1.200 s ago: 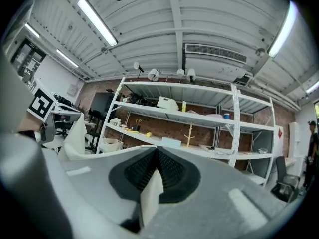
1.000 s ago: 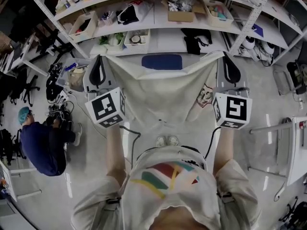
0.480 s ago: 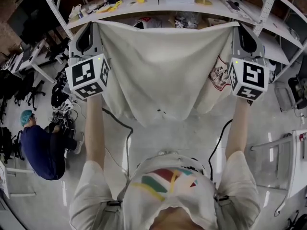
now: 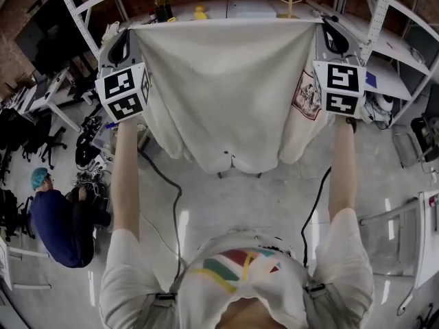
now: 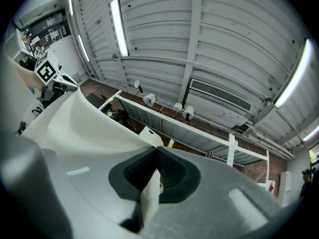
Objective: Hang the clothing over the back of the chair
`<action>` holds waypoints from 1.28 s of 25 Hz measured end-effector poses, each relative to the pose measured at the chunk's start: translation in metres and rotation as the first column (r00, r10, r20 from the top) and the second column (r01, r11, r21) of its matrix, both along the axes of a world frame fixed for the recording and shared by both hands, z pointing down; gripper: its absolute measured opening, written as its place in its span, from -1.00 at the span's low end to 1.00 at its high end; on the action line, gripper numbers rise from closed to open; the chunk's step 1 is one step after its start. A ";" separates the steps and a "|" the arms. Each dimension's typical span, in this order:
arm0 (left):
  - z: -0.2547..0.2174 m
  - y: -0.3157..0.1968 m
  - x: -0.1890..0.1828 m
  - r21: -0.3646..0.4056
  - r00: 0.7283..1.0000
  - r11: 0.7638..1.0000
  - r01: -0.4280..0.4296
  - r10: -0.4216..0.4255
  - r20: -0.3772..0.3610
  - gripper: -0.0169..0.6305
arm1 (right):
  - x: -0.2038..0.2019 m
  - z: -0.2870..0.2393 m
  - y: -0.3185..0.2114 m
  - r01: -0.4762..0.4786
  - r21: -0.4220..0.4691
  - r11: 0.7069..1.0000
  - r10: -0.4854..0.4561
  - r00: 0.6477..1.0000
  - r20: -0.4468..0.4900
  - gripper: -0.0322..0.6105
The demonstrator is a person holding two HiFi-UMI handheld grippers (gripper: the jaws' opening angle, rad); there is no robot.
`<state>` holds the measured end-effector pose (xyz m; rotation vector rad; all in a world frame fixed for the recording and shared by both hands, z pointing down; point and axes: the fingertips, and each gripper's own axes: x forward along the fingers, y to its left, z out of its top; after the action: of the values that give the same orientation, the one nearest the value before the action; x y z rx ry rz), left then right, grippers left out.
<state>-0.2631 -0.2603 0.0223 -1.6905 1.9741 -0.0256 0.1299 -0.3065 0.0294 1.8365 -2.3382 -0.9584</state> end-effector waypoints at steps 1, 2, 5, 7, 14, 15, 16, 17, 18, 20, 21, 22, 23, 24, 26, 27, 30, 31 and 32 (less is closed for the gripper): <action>0.002 -0.002 -0.002 -0.004 1.000 1.000 0.006 -0.006 -0.002 -0.90 | -0.002 0.001 -0.003 -0.004 -0.001 1.000 0.004 1.000 -0.011 -0.88; 0.005 -0.005 -0.003 -0.007 1.000 1.000 0.009 -0.009 -0.007 -0.90 | -0.003 0.003 -0.005 -0.005 -0.004 1.000 0.005 1.000 -0.020 -0.88; 0.011 -0.010 -0.006 -0.001 1.000 1.000 0.014 -0.014 -0.020 -0.90 | -0.006 0.008 -0.011 -0.003 -0.014 1.000 0.002 0.999 -0.037 -0.88; 0.013 -0.013 -0.008 0.000 1.000 1.000 0.020 -0.020 -0.015 -0.90 | -0.007 0.010 -0.014 -0.008 -0.019 1.000 0.007 0.999 -0.043 -0.88; 0.028 -0.020 -0.014 -0.027 1.000 1.000 0.016 -0.016 -0.021 -0.90 | -0.012 0.028 -0.019 -0.008 -0.068 0.998 0.006 1.000 -0.029 -0.88; 0.034 -0.024 -0.014 -0.043 1.000 0.999 0.016 -0.017 -0.021 -0.90 | -0.013 0.034 -0.022 -0.009 -0.081 0.997 0.006 0.999 -0.032 -0.88; 0.042 -0.028 -0.015 -0.059 1.000 0.998 0.017 -0.018 -0.022 -0.90 | -0.013 0.040 -0.024 -0.009 -0.094 0.996 0.006 0.999 -0.035 -0.88; 0.049 -0.032 -0.015 -0.074 1.000 0.997 0.018 -0.019 -0.023 -0.90 | -0.013 0.046 -0.027 -0.009 -0.107 0.994 0.005 0.999 -0.038 -0.88; 0.057 -0.035 -0.016 -0.089 1.000 0.996 0.020 -0.022 -0.021 -0.90 | -0.014 0.052 -0.029 -0.010 -0.119 0.993 0.005 0.999 -0.042 -0.88; 0.070 -0.041 -0.017 -0.114 1.000 0.993 0.024 -0.026 -0.014 -0.90 | -0.014 0.063 -0.034 -0.013 -0.141 0.990 0.006 0.999 -0.051 -0.88; 0.076 -0.044 -0.017 -0.124 1.000 0.992 0.026 -0.027 -0.009 -0.90 | -0.014 0.068 -0.036 -0.016 -0.150 0.989 0.007 0.998 -0.056 -0.88; 0.081 -0.046 -0.017 -0.133 1.000 0.991 0.027 -0.028 -0.004 -0.90 | -0.015 0.073 -0.038 -0.019 -0.159 0.987 0.009 0.998 -0.062 -0.88; 0.087 -0.048 -0.017 -0.141 1.000 0.990 0.027 -0.027 -0.001 -0.90 | -0.014 0.079 -0.040 -0.022 -0.168 0.986 0.010 0.998 -0.067 -0.88; 0.092 -0.050 -0.017 -0.151 1.000 0.988 0.026 -0.026 -0.001 -0.90 | -0.015 0.084 -0.041 -0.025 -0.178 0.984 0.012 0.997 -0.074 -0.88; 0.105 -0.054 -0.017 -0.174 1.000 0.985 0.023 -0.025 -0.007 -0.90 | -0.015 0.096 -0.046 -0.032 -0.199 0.979 0.014 0.996 -0.091 -0.88; 0.111 -0.056 -0.018 -0.187 1.000 0.982 0.022 -0.024 -0.008 -0.90 | -0.015 0.102 -0.048 -0.036 -0.212 0.977 0.015 0.995 -0.100 -0.88; 0.134 -0.062 -0.017 -0.229 1.000 0.973 0.021 -0.022 -0.003 -0.90 | -0.014 0.124 -0.055 -0.046 -0.254 0.966 0.015 0.992 -0.123 -0.88; 0.141 -0.063 -0.017 -0.243 1.000 0.970 0.022 -0.023 -0.001 -0.90 | -0.014 0.132 -0.057 -0.049 -0.268 0.962 0.014 0.991 -0.131 -0.88; 0.149 -0.064 -0.017 -0.256 1.000 0.966 0.024 -0.024 0.001 -0.90 | -0.014 0.140 -0.059 -0.052 -0.281 0.958 0.012 0.990 -0.142 -0.88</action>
<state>-0.2800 -0.3245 0.1712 -1.8249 2.0649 -0.3006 0.1158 -0.3655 0.1694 1.6373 -2.2195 -0.6790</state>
